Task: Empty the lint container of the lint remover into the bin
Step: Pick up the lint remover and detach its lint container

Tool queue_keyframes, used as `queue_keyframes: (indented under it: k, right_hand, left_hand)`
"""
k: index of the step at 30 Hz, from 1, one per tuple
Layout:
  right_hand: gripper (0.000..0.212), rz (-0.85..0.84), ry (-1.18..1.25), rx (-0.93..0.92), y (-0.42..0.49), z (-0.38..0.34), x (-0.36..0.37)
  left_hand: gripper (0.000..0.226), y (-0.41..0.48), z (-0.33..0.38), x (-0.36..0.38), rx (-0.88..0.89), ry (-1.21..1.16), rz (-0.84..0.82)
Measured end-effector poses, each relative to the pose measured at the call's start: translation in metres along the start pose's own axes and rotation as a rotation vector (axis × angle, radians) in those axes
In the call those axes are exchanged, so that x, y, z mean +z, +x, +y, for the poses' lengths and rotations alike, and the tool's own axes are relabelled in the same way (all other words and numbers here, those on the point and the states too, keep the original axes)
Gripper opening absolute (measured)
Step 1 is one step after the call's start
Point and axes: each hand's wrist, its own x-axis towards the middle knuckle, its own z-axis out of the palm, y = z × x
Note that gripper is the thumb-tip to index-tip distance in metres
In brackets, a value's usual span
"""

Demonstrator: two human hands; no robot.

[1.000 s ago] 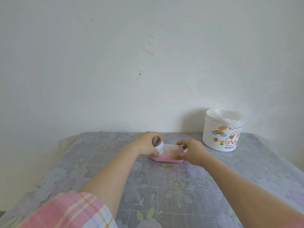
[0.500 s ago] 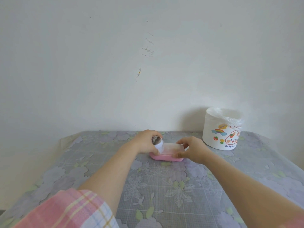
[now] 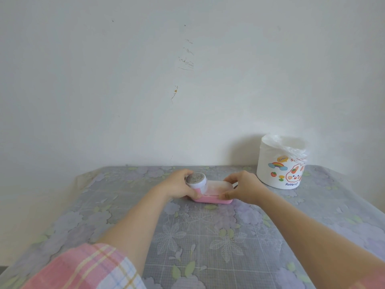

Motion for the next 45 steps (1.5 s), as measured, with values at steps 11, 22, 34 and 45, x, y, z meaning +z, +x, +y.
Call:
queue_keyframes:
  k: [11, 22, 34, 45]
  right_hand:
    - [0.062, 0.059, 0.535, -0.023, 0.005, -0.01, -0.016]
    - [0.053, 0.041, 0.619, -0.054, 0.001, -0.019, -0.027]
    - [0.048, 0.067, 0.437, -0.046, 0.002, -0.019, -0.031]
    - [0.053, 0.087, 0.382, -0.018, 0.001, -0.011, -0.033]
  left_hand:
    - [0.054, -0.007, 0.019, -0.018, 0.026, -0.521, -0.008]
    - [0.055, -0.008, 0.032, -0.03, 0.059, -0.512, -0.016]
    - [0.057, -0.009, 0.03, -0.031, 0.058, -0.496, -0.031]
    - [0.054, -0.009, 0.024, -0.036, 0.044, -0.491, -0.003]
